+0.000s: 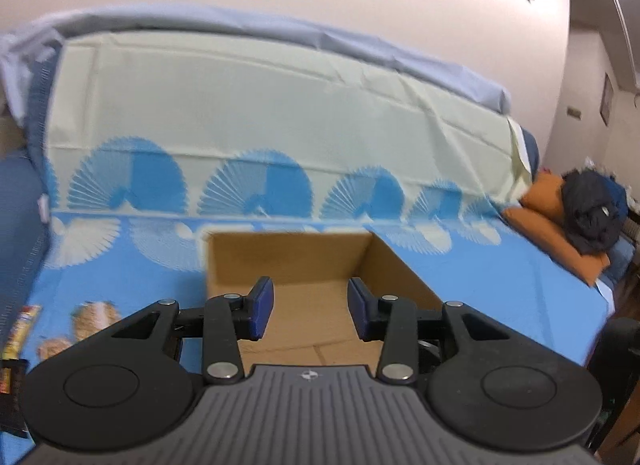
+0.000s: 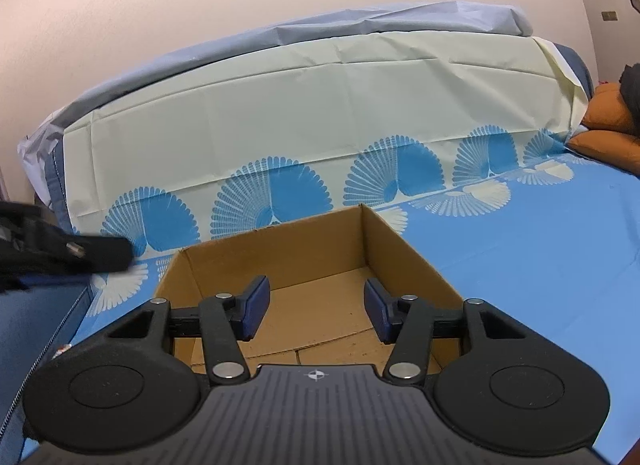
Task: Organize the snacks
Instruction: 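Open the left tool over the box while the right tool opens releasing the candy, then move both open tools back to the snack pile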
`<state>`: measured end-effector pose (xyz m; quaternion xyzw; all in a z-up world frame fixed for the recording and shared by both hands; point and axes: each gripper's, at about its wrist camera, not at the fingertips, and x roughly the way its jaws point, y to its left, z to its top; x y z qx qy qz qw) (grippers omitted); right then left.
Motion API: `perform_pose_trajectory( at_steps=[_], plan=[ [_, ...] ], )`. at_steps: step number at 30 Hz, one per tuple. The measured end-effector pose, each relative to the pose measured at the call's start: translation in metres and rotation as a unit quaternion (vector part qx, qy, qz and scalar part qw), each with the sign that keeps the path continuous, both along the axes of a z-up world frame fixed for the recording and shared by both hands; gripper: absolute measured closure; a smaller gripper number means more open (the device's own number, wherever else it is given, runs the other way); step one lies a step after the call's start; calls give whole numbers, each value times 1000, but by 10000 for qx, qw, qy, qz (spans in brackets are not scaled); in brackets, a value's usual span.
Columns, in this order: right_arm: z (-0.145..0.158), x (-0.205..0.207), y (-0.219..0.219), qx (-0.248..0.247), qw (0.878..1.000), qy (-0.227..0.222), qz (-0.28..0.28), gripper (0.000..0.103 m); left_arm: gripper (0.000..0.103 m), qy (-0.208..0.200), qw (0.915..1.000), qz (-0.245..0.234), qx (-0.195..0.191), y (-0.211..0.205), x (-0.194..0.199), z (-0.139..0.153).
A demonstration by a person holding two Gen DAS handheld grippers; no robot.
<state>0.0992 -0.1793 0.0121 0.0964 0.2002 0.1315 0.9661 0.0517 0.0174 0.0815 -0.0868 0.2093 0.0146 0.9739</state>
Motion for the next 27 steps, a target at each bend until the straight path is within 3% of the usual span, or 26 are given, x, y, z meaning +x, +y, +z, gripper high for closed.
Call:
perform_pose_trajectory(
  at_steps=[7, 8, 11, 14, 15, 17, 18, 20, 23, 27],
  plan=[
    [-5, -12, 15, -270, 9995, -115, 144, 49, 58, 161, 9971, 598, -448, 93, -53, -14],
    [-6, -15, 17, -304, 9993, -145, 182, 49, 62, 215, 9964, 667, -482, 107, -60, -20],
    [-7, -26, 27, -409, 9982, -271, 335, 49, 86, 420, 9955, 816, -226, 144, -82, -49],
    [-7, -40, 37, -463, 9964, -409, 583, 56, 95, 754, 9913, 1047, -246, 178, -104, -85],
    [-7, -45, 41, -470, 9955, -444, 695, 64, 95, 844, 9895, 1125, -342, 188, -113, -98],
    [-7, -55, 49, -472, 9934, -509, 918, 71, 96, 1187, 9824, 1329, -559, 204, -127, -129],
    [-7, -60, 54, -475, 9922, -552, 1013, 72, 96, 1319, 9777, 1393, -848, 213, -127, -133],
    [-6, -70, 64, -471, 9892, -626, 1238, 72, 95, 1073, 9811, 1327, -916, 218, -131, -129],
    [-4, -82, 82, -494, 9837, -702, 1583, 72, 95, 1245, 9822, 1152, -807, 214, -126, -132],
    [-3, -95, 114, -560, 9763, -694, 1973, 72, 95, 1134, 9848, 1022, -830, 213, -131, -130]
  ],
)
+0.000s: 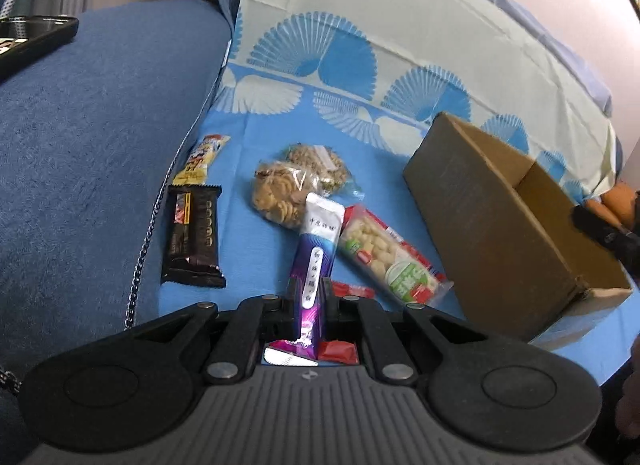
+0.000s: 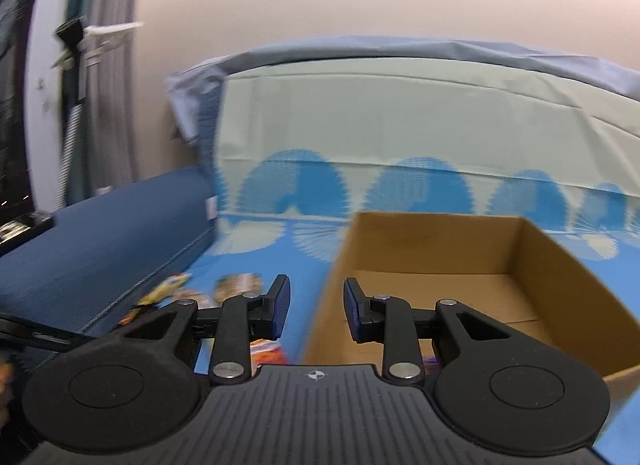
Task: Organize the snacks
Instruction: 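Move both open tools back to the snack pile, then grasp the red square packet with the right tool while the left tool grasps the purple-white tube snack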
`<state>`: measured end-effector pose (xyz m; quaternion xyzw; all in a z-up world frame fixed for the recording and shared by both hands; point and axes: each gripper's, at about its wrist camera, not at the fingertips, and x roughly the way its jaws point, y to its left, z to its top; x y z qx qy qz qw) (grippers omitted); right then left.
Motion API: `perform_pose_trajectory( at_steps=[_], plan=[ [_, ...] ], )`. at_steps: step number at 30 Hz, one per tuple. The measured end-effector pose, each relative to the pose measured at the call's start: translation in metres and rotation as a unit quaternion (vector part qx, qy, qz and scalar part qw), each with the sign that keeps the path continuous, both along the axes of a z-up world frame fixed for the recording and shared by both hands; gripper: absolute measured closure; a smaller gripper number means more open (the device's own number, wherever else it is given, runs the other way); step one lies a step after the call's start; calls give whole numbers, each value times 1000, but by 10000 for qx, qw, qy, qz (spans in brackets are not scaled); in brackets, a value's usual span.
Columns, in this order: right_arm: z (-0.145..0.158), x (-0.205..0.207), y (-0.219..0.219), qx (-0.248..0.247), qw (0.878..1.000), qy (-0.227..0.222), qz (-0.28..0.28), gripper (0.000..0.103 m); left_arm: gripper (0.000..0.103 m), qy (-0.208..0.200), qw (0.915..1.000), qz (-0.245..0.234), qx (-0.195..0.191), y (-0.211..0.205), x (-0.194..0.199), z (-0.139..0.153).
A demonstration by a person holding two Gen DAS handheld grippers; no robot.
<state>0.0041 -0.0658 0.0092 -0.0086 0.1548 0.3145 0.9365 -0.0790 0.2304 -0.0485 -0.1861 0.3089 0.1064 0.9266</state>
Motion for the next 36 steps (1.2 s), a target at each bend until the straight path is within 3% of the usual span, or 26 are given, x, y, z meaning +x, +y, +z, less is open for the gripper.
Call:
perform_pose_trajectory(
  at_steps=[7, 14, 22, 26, 29, 32, 35, 36],
  plan=[
    [-12, -18, 58, -192, 9975, 394, 560, 72, 95, -215, 9981, 253, -524, 13, -5, 2],
    [-39, -23, 108, -725, 9901, 856, 841, 70, 93, -292, 9977, 269, -559, 15, -8, 4],
    [-73, -7, 137, -1120, 9792, 1556, 669, 54, 90, -267, 9977, 259, -567, 17, -8, 3],
    [-90, 2, 145, -1279, 9723, 1867, 592, 39, 89, -228, 9978, 263, -556, 17, -7, 2],
    [-96, 7, 152, -1286, 9711, 1906, 643, 27, 88, -196, 9980, 269, -531, 16, -5, 2],
    [-98, 10, 160, -1375, 9692, 1908, 725, 23, 87, -143, 9983, 273, -488, 16, -3, 1],
    [-98, 9, 164, -1534, 9682, 1822, 763, 24, 85, -106, 9985, 286, -458, 15, -2, 1],
    [-97, 9, 164, -1535, 9680, 1820, 791, 33, 85, -97, 9985, 290, -448, 15, -2, 0]
  ],
)
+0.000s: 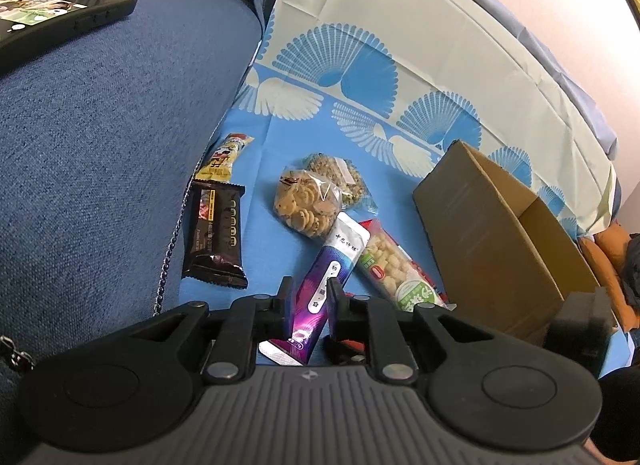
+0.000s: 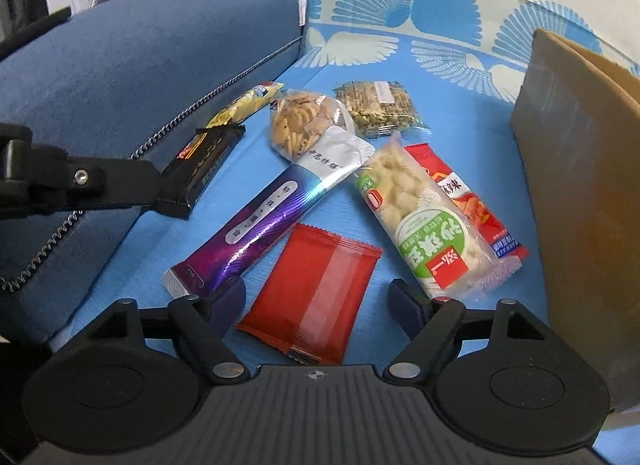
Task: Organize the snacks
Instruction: 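Grasp the red square packet with the right tool while the left tool grasps the purple-white tube snack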
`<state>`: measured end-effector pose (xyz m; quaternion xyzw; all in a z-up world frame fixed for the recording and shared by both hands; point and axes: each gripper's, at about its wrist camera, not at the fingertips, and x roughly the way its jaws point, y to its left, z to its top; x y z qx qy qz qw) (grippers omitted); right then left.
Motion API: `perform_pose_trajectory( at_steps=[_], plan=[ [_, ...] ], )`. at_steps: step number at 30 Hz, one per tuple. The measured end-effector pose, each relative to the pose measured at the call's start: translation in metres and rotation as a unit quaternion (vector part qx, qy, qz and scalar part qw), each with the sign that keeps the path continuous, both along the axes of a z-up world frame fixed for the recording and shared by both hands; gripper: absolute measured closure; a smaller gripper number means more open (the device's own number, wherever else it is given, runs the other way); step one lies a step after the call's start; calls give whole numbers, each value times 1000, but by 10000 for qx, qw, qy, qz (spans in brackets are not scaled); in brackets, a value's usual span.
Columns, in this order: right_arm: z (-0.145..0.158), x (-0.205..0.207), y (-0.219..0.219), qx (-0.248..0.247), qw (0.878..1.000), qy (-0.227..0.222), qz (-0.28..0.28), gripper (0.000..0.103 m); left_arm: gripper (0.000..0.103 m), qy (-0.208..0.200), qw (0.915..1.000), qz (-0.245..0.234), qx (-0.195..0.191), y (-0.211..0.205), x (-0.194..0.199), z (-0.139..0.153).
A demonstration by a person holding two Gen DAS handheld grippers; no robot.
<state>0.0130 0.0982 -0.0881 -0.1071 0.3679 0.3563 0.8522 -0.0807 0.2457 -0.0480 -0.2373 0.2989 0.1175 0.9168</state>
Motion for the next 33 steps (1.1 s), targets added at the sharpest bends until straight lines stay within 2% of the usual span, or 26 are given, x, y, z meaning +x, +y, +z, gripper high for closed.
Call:
perform_pose_trajectory(
  at_steps=[1, 2, 3, 6, 10, 13, 15, 17, 20, 23, 26, 31, 33],
  plan=[
    [1, 0, -1, 2, 10000, -29, 29, 39, 85, 10, 10000, 6, 12, 0, 0, 0],
    [2, 0, -3, -19, 10000, -69, 52, 50, 84, 20, 10000, 11, 25, -1, 1, -1],
    [3, 0, -5, -38, 9999, -89, 73, 55, 84, 30, 10000, 14, 38, -1, 1, -1],
    [5, 1, -16, 0, 10000, -31, 62, 58, 84, 83, 9999, 12, 57, -2, 3, -2],
    [8, -4, -34, 35, 10000, -47, 68, 59, 78, 256, 9994, -155, 148, -8, 11, -5],
    [13, -10, -48, 69, 9998, -98, 144, 59, 71, 411, 9981, -355, 281, -14, 20, -9],
    [14, -13, -56, 28, 9998, -59, 191, 58, 58, 517, 9968, -480, 374, -18, 29, -13],
    [17, -14, -65, 58, 9998, -16, 215, 58, 52, 615, 9957, -505, 473, -21, 38, -18],
    [15, -12, -72, -10, 9997, 75, 215, 56, 32, 816, 9931, -528, 653, -26, 53, -25],
    [10, -6, -76, -52, 9996, 267, 79, 54, 23, 925, 9895, -531, 971, -34, 64, -30],
    [6, 0, -74, -45, 9994, 341, 11, 51, 22, 1028, 9864, -555, 1153, -39, 73, -37],
    [2, 0, -67, -179, 9995, 248, 20, 51, 22, 1110, 9853, -536, 1180, -38, 84, -45],
    [2, -1, -66, -209, 9996, 188, 50, 54, 27, 1122, 9853, -544, 1166, -38, 88, -47]
  ],
)
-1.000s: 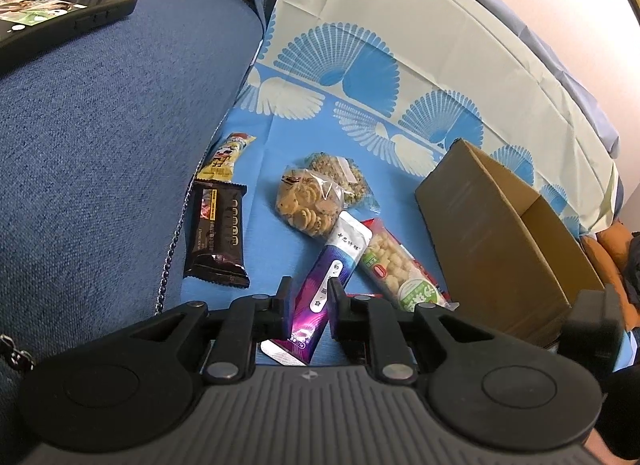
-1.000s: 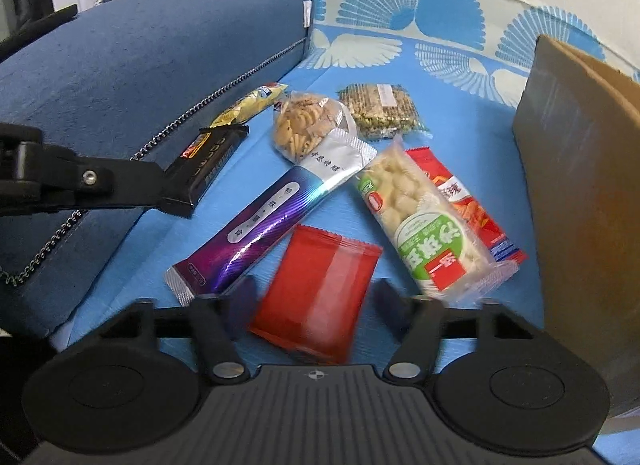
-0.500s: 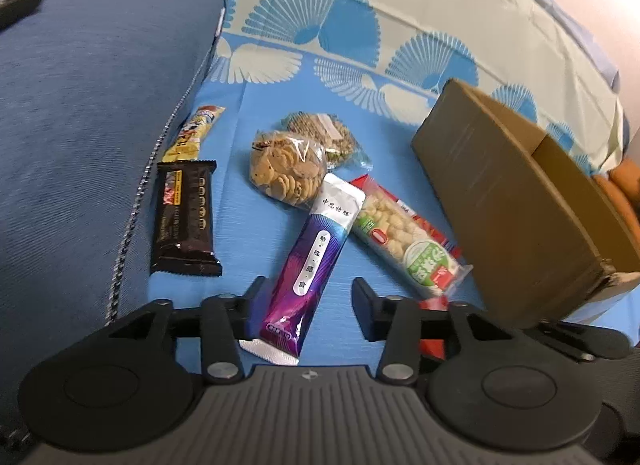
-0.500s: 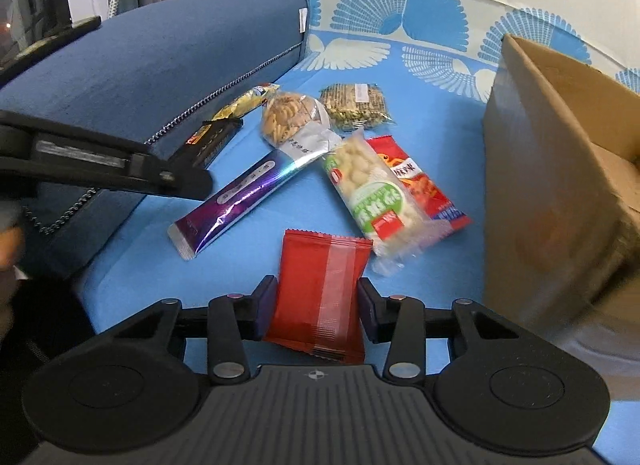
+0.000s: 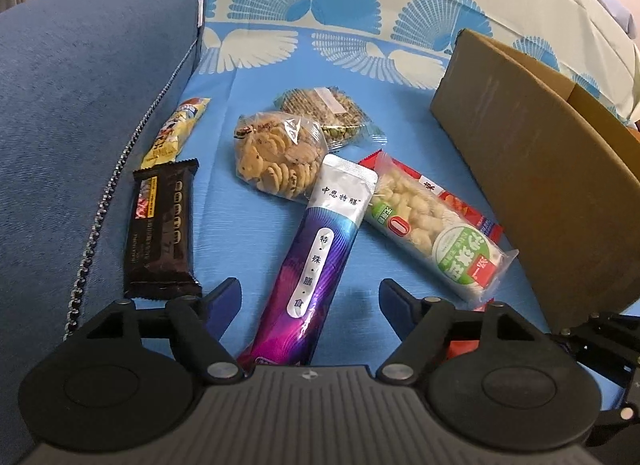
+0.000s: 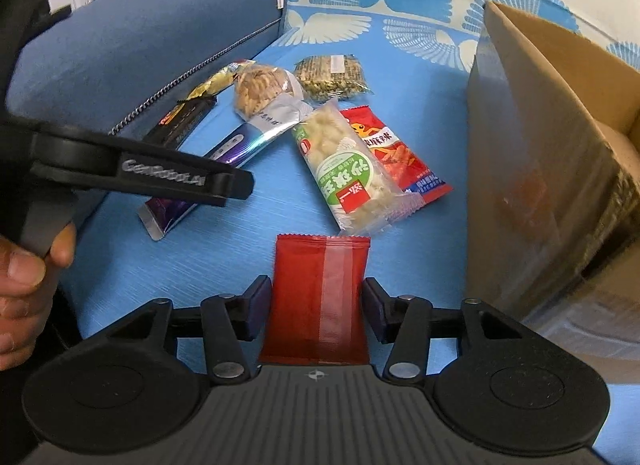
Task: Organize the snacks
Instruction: 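Grasp the red square packet with the right tool while the left tool grasps the purple-white tube snack, then hold the tube snack in the left tool while the right tool holds the red packet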
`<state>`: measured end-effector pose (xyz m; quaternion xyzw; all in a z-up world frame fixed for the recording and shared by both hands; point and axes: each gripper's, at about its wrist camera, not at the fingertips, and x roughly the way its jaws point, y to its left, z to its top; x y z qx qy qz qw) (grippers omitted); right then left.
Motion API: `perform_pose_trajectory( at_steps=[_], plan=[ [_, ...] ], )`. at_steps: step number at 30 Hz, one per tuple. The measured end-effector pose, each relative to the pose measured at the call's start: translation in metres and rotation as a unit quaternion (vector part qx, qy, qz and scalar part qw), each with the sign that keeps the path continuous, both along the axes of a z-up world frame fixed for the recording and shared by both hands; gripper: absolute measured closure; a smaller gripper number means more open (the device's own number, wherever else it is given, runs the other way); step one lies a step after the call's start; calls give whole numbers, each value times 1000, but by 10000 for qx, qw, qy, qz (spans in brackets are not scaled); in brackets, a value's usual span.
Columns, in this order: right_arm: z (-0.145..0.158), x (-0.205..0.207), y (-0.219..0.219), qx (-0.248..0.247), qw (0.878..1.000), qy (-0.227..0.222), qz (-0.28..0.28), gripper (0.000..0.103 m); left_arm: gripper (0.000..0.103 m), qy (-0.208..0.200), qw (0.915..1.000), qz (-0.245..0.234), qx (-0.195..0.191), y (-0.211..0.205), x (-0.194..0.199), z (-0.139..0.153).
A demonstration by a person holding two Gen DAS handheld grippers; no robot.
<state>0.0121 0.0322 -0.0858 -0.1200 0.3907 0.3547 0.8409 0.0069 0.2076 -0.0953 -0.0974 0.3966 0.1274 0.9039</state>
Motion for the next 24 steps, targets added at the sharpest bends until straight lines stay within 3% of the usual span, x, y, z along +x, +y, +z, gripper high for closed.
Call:
perform_pose_trajectory(
  at_steps=[2, 5, 8, 13, 17, 24],
  plan=[
    [0, 0, -1, 15, 10000, -18, -10, 57, 37, 13, 10000, 4, 74, -2, 2, -2],
    [2, 2, -3, 59, 10000, -36, -37, 58, 64, -24, 9999, 1, 137, -3, 3, -1],
    [5, 1, -6, 128, 9999, -91, -72, 58, 72, -133, 9999, -68, 36, -3, -1, 2],
    [11, 1, -10, 212, 9997, -97, -106, 58, 72, -232, 9994, -74, -251, 2, -12, 12],
    [13, -2, -13, 222, 9997, -101, -92, 58, 72, -158, 9972, -34, -732, 8, -31, 20],
    [10, -7, -14, 133, 9999, -23, -12, 58, 72, 160, 9968, 59, -779, 3, -54, 27]
  ],
)
